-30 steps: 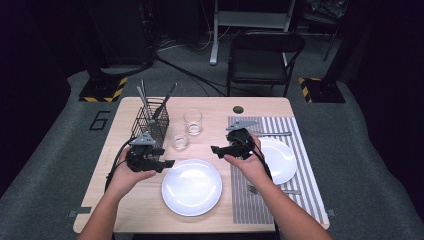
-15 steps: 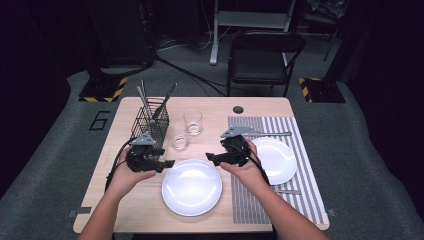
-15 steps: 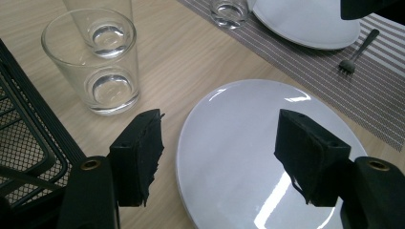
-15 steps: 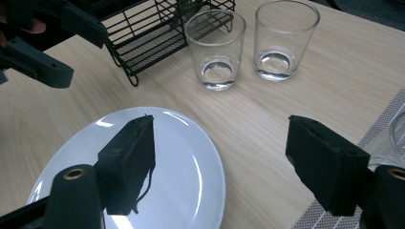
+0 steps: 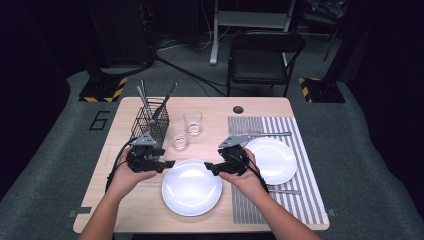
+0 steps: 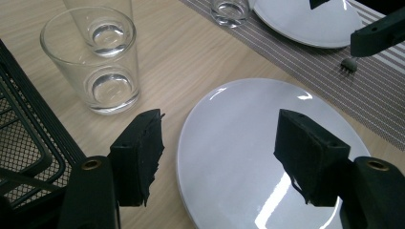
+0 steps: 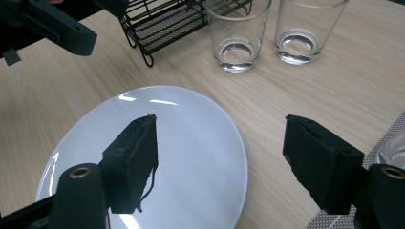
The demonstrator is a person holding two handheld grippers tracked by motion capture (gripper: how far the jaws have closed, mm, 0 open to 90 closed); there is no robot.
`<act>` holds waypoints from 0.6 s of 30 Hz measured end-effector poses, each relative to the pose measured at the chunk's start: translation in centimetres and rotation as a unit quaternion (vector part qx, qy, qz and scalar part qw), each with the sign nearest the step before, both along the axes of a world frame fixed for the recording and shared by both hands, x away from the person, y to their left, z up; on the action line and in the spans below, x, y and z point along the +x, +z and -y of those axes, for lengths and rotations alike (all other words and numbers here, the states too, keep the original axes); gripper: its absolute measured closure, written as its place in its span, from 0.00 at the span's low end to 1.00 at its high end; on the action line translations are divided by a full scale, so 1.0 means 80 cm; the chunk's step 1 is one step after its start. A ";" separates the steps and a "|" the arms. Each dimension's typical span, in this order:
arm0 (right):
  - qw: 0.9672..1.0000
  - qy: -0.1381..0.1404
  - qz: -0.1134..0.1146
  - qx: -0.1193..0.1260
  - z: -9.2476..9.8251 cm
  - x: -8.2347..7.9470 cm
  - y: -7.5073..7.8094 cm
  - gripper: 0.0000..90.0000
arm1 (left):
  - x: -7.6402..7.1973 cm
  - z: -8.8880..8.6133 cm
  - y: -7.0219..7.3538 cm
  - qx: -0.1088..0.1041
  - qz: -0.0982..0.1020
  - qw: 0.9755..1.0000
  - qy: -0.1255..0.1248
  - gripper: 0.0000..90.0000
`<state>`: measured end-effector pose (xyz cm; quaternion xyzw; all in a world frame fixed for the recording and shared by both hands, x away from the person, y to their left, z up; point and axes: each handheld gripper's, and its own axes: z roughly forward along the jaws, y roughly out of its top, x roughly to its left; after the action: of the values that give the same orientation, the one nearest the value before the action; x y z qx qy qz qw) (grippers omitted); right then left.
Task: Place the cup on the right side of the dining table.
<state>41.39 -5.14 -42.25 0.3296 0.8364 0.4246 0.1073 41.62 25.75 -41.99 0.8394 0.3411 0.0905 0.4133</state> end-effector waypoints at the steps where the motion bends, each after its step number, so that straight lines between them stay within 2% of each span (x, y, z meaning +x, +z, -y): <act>1: 1.000 0.000 0.000 -0.001 0.000 -0.002 -0.002 0.30 | 0.000 0.000 0.000 0.000 0.000 1.000 0.000 0.37; 4: 1.000 0.003 0.003 -0.005 0.000 -0.007 -0.007 0.30 | 0.000 0.001 -0.001 -0.001 0.001 1.000 0.000 0.37; 18: 1.000 0.016 -0.008 -0.001 0.002 -0.034 -0.032 0.31 | 0.000 0.001 -0.002 0.003 0.001 1.000 -0.003 0.37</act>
<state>38.68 -5.28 -44.82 0.3192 0.8429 0.4227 0.0944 41.62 25.66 -42.12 0.8414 0.3380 0.0915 0.4117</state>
